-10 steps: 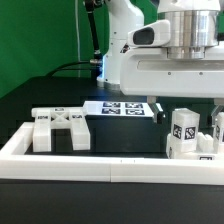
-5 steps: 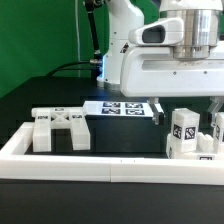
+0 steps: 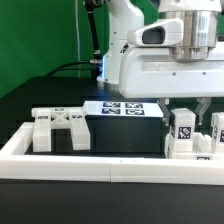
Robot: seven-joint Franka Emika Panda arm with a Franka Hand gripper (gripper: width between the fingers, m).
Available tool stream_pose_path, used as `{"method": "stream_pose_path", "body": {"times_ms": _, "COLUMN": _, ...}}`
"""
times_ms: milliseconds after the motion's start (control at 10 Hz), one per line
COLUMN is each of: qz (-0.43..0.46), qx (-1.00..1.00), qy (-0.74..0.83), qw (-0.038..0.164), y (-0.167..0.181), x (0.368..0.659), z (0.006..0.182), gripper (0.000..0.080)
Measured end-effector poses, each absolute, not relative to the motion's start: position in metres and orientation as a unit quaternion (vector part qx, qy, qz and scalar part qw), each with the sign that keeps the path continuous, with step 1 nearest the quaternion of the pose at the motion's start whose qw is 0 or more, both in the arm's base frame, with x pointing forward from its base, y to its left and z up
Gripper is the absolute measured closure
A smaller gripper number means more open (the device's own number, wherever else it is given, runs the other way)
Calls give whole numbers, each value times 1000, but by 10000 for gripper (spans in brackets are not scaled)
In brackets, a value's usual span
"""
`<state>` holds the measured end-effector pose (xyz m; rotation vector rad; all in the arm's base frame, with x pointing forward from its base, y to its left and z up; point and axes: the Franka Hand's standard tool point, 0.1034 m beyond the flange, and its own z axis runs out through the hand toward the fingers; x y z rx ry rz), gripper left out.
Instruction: Assemble chair
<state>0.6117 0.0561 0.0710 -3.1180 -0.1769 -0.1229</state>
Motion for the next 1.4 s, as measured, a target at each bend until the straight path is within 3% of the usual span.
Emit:
{"method": "stream_pose_path", "body": {"times_ms": 1000, "qz": -32, "qx": -900, "qy": 433, "qw": 35, "y": 62, "x": 614, "z": 68, "gripper": 509}}
{"method": "stream_pose_path", "body": {"times_ms": 1300, "qz": -28, "qx": -856, "qy": 515, "qw": 41, "y": 62, "x": 615, "z": 68, "gripper": 509}}
{"method": "stream_pose_path", "body": {"times_ms": 1400, "qz": -27, "qx": -843, "qy": 535, "qw": 42, "y": 62, "x": 615, "z": 68, "gripper": 445}}
